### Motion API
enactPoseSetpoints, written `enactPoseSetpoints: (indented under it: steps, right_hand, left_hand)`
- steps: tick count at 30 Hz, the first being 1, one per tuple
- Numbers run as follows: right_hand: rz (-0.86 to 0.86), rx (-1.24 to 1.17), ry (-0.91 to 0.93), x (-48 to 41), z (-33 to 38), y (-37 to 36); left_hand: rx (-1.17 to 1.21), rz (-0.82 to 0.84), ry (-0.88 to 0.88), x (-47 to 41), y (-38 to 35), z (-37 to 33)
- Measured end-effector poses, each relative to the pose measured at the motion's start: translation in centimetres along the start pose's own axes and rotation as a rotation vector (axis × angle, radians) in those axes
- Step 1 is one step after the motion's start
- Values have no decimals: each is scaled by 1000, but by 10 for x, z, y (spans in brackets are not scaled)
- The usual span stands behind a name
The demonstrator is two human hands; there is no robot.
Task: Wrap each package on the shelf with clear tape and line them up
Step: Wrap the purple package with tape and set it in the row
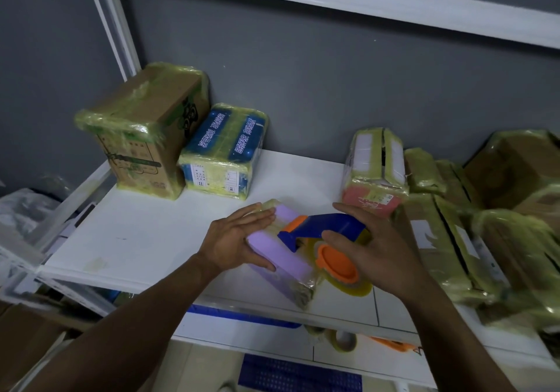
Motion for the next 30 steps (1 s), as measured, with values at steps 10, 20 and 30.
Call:
enactPoseSetpoints:
  steps: [10,20,30]
  right_hand:
    - [64,32,-2,-6,7,-19]
    - [40,-6,-6,-12,15,-29]
    - [26,-58,-12,-9,14,-22]
  left_hand:
    - [-61,19,-74,-5,10,8]
    - [-65,262,63,-5,-4,5]
    - [-134,51,-62,-8,1,-6]
Point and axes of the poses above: each hand's wrist, its own x-axis away from the middle knuckle, its own y-axis out of the back of the hand, z = x × y, the point moved 6 cm from there along -x, towards the middle knuckle, and after that the axes turned 12 degrees about x, right-handed, at the moved point
